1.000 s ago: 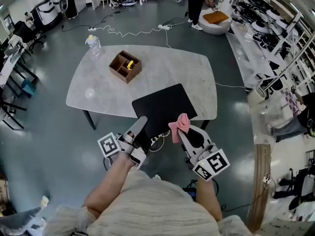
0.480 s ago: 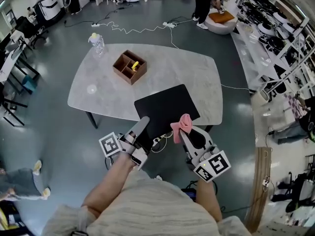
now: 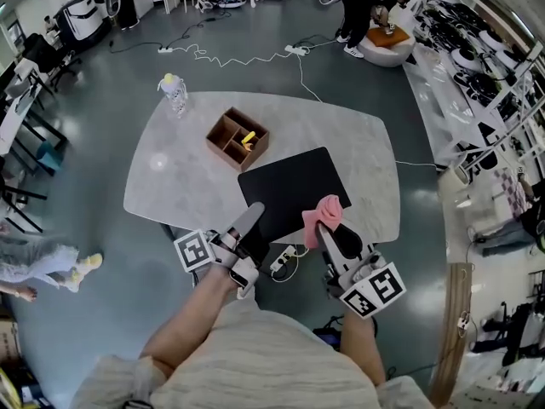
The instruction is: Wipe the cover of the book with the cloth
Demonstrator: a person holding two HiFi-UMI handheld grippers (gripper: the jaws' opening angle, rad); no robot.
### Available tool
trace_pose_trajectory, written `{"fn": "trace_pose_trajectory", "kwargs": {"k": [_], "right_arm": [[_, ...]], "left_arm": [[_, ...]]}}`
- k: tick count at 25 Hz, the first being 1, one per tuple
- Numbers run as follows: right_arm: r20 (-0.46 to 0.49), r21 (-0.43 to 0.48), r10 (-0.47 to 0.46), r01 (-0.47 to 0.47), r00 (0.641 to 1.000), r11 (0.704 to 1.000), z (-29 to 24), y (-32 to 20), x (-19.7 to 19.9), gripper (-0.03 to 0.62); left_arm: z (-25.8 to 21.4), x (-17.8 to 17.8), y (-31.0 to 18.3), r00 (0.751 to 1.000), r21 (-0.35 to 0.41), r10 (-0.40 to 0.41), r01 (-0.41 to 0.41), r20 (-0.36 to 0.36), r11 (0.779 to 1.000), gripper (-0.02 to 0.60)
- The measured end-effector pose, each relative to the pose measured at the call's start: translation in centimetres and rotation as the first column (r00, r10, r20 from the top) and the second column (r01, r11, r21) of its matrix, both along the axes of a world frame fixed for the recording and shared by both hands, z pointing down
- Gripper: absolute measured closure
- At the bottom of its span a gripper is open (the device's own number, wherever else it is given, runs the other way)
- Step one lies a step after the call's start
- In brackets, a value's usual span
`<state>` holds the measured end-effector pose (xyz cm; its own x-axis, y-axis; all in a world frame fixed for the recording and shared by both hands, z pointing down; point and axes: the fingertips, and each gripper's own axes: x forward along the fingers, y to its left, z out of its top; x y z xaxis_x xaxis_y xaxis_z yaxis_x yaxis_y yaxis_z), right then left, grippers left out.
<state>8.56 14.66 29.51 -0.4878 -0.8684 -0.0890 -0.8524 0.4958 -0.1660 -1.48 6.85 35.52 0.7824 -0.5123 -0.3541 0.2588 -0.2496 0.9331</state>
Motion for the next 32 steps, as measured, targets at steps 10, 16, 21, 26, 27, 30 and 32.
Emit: {"fn": "trace_pose_trajectory", "kwargs": {"k": [10, 16, 21, 26, 27, 30, 32], "right_arm": [[-0.095, -0.085, -0.08, 0.072, 0.992, 0.994, -0.2, -7.9, -8.5, 0.537], [-0.17, -0.119, -0.143, 0.124, 0.975, 0.985, 1.2, -11.6, -9.4, 0.537], [-0.211, -0.148, -0.202, 0.173, 0.956, 0.974, 1.7, -14.1, -8.0, 0.537], [-0.231, -0.174, -0.252, 0.215, 0.94, 0.961, 2.7, -16.4, -6.1, 0.537], [-0.24, -0.175, -0.257, 0.219, 0.936, 0.96, 2.9, -16.8, -5.7, 0.537], [-0.278, -0.176, -0.264, 0.221, 0.924, 0.959, 3.3, -17.7, -4.8, 0.537], [-0.301, -0.179, -0.268, 0.222, 0.915, 0.958, 3.6, -18.2, -4.4, 0.537]], "left_arm": [[0.1, -3.0, -5.7, 0.999, 0.003, -0.016, 0.016, 0.041, 1.0, 0.502], [0.9, -1.8, -8.2, 0.998, -0.015, -0.044, 0.045, 0.053, 0.999, 0.502], [1.0, 0.0, -10.1, 0.994, -0.025, -0.083, 0.085, 0.07, 0.996, 0.502], [1.5, 2.4, -12.2, 0.992, -0.028, -0.11, 0.112, 0.064, 0.993, 0.502], [1.5, 2.9, -12.5, 0.992, -0.027, -0.113, 0.115, 0.063, 0.993, 0.502], [1.6, 4.0, -13.3, 0.991, -0.029, -0.119, 0.121, 0.064, 0.992, 0.502], [1.7, 4.5, -13.6, 0.99, -0.033, -0.123, 0.126, 0.067, 0.992, 0.502]]}}
